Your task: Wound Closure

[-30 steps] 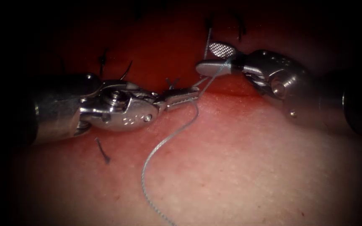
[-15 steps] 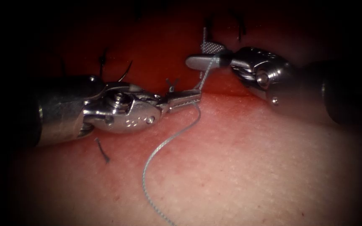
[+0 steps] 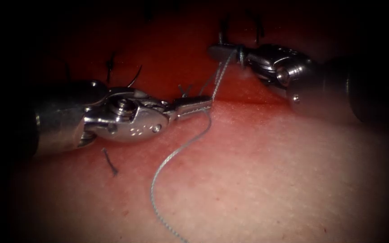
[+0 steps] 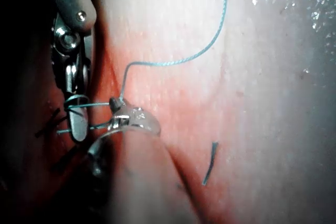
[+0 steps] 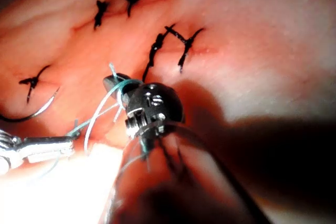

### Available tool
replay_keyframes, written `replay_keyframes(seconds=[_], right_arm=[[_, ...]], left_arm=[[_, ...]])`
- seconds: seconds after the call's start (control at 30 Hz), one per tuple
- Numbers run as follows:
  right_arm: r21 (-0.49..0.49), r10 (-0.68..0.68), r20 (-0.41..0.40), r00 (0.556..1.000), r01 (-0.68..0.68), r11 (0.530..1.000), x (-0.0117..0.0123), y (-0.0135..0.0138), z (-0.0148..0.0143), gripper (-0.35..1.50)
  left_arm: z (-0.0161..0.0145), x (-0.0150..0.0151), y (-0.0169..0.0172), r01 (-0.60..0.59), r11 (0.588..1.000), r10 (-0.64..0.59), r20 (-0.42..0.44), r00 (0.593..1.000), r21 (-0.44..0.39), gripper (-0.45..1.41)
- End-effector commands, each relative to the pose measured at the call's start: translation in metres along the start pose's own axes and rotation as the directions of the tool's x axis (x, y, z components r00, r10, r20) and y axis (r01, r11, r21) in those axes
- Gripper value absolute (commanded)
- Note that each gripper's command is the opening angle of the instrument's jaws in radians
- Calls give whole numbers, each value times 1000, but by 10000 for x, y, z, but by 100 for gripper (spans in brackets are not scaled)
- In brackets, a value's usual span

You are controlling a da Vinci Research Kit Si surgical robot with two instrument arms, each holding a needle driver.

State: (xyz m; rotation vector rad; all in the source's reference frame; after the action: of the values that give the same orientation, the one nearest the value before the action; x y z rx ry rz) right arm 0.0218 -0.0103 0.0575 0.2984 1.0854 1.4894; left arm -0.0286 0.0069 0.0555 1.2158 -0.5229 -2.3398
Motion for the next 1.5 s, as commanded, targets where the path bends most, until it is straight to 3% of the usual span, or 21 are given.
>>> replay_keyframes(seconds=[0.03, 0.17, 0.33, 0.5, 0.83, 1.13, 1.33, 1.5], right_arm=[[7, -28, -5, 1000, 28, 1000, -4, -12, 5, -35], [-8, -109, -26, 994, 109, 994, -3, -29, -3, -35], [-97, -284, -38, 958, 279, 955, -5, -53, -15, -35], [-225, -491, 8, 871, 480, 848, -22, -67, -26, -35], [-259, -572, 58, 818, 566, 783, -42, -87, -39, -35], [-249, -623, 126, 772, 633, 733, -59, -123, -59, -35], [-239, -630, 139, 764, 643, 727, -63, -135, -66, -35], [-241, -635, 157, 757, 653, 718, -64, -135, -62, -35]], left_arm=[[3, -5, -5, 8, 1000, -8, 3, 1000, 0, -45], [-5, -14, -11, 20, 1000, -20, 8, 1000, -8, -45], [-14, -33, -29, 76, 997, -76, -2, 997, 10, -45], [-4, -48, -45, 106, 994, -106, 8, 994, 27, -45], [19, -69, -74, 136, 990, -137, 20, 990, 36, -45], [35, -104, -111, 181, 981, -184, 31, 983, 67, -45], [40, -118, -119, 189, 978, -192, 36, 981, 85, -45], [43, -143, -133, 205, 967, -217, 72, 973, 148, -45]])
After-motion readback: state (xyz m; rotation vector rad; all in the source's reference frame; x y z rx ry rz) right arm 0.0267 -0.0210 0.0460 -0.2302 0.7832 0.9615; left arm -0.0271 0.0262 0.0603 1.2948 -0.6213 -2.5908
